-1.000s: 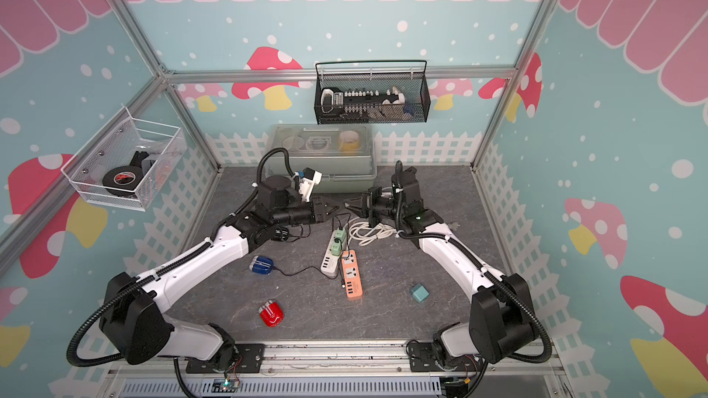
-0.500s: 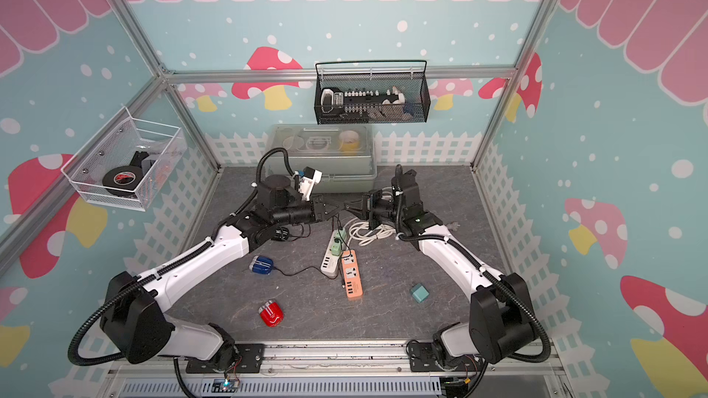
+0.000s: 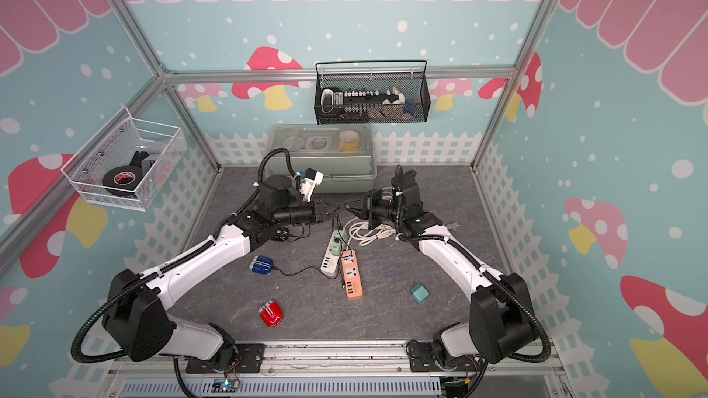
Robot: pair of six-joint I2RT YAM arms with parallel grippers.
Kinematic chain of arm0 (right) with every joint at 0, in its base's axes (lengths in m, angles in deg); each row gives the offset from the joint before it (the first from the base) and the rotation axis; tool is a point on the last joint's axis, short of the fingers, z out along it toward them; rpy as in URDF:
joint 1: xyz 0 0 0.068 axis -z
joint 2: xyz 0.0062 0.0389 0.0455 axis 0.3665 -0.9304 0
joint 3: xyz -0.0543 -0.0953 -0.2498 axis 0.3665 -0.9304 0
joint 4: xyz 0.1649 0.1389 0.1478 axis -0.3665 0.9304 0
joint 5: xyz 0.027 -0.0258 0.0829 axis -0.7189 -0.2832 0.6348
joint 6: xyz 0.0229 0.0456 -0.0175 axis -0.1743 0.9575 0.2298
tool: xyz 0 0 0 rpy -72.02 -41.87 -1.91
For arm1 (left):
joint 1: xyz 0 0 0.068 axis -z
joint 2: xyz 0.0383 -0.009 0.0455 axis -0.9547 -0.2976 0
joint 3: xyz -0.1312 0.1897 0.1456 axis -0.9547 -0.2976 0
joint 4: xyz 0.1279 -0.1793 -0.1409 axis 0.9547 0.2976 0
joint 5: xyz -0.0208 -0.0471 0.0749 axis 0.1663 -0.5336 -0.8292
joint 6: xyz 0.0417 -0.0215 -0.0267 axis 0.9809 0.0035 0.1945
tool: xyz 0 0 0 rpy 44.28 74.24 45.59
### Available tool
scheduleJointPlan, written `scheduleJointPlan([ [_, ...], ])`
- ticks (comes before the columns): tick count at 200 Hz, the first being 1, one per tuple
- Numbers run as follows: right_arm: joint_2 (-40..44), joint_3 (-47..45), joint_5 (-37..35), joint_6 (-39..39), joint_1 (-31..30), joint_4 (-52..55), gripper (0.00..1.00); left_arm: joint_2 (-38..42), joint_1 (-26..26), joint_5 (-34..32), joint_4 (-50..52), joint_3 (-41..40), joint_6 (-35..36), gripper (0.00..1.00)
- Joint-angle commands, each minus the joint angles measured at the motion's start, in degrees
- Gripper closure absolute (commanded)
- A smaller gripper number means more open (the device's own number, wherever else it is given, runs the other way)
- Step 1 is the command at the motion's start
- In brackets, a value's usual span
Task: Charge the electric shaver
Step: Pick up the charging cable from the center of the board.
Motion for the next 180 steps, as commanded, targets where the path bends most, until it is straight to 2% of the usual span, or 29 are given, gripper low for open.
scheduleJointPlan([
  [1, 1.3, -0.3, -0.3, 1.5, 0.1, -1.7, 0.96, -0.7, -0.1, 0.1, -0.3, 0.5, 0.4, 0.9],
  [39, 1.8, -1.0, -0.5, 1.8, 0.1, -1.8, 0.94, -1.2, -0.1, 0.2, -0.5, 1.2, -0.2, 1.0],
  [71, 2.3, 0.0, -1.1, -2.1, 0.5, 1.6, 0.69, -0.4, -0.2, -0.8, -1.6, 0.6, -2.7, 1.0],
  [93, 5.8, 3.2, -5.6, -16.2, 3.8, 21.1, 0.54, 0.7, -0.2, -1.3, -4.1, -0.8, -6.8, 1.0],
  [114, 7.8, 8.0, -13.2, -33.9, 9.7, 43.7, 0.46, 1.4, -0.2, -1.3, -6.6, -2.8, -11.4, 1.0],
  [128, 9.0, 9.5, -20.4, -41.7, 12.4, 56.3, 0.41, 1.8, -0.3, -1.2, -7.3, -3.9, -14.2, 1.0],
  [153, 12.2, 3.1, -30.3, -47.3, 15.1, 68.2, 0.38, 2.2, -0.2, 0.2, -8.5, -5.7, -20.2, 1.0],
  [180, 12.8, -7.8, -32.2, -49.7, 17.0, 71.2, 0.34, 2.6, -0.1, 2.0, -13.2, -8.7, -28.2, 1.0],
])
